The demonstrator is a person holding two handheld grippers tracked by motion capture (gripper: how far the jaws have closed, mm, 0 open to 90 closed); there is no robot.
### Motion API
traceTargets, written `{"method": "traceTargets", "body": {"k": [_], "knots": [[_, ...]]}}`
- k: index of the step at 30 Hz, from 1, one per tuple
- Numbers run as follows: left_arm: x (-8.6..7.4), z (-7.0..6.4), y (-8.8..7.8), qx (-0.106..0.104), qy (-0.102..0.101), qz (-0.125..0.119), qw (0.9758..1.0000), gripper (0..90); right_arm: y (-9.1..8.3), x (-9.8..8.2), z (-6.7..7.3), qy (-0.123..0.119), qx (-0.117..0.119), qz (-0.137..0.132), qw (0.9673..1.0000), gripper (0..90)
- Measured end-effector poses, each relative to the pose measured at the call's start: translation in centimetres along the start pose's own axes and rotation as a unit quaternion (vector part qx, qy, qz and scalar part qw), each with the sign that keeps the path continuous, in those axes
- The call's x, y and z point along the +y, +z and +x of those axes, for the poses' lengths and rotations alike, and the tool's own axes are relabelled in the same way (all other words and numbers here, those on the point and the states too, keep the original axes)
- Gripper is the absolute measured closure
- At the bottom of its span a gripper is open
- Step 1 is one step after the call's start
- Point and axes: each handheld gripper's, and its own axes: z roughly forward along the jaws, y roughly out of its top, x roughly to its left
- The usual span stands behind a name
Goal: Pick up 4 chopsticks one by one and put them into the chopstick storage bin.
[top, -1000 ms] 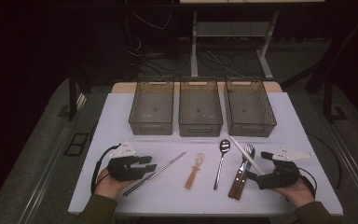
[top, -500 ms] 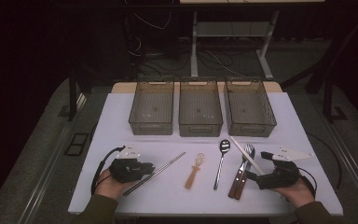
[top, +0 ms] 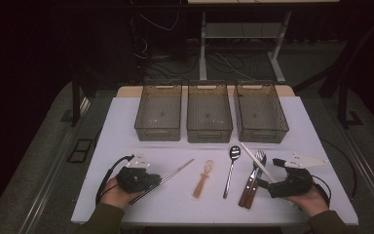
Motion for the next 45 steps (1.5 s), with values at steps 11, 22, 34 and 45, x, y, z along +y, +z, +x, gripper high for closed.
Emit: {"method": "traceTargets", "body": {"k": [11, 22, 34, 45], "knots": [[-0.1, -0.1, 0.2, 0.003, -0.002, 0.016, 0.9999, 82.6, 0.0, 0.0, 0.0, 0.0, -0.001, 0.001, 1.0, 2.1], [-0.2, -0.1, 0.3, 0.008, -0.006, 0.021, 0.9997, 82.1, 0.0, 0.0, 0.0, 0.001, -0.002, 0.0, 1.0, 2.1], [-0.2, 0.0, 0.4, 0.03, 0.002, 0.034, 0.999, 81.6, 0.0, 0.0, -0.1, 0.001, -0.003, 0.001, 1.0, 2.1], [1.0, 0.2, 0.7, 0.02, -0.006, 0.079, 0.9967, 81.5, 0.0, 0.0, -0.2, 0.003, -0.006, 0.002, 1.0, 2.1]]}}
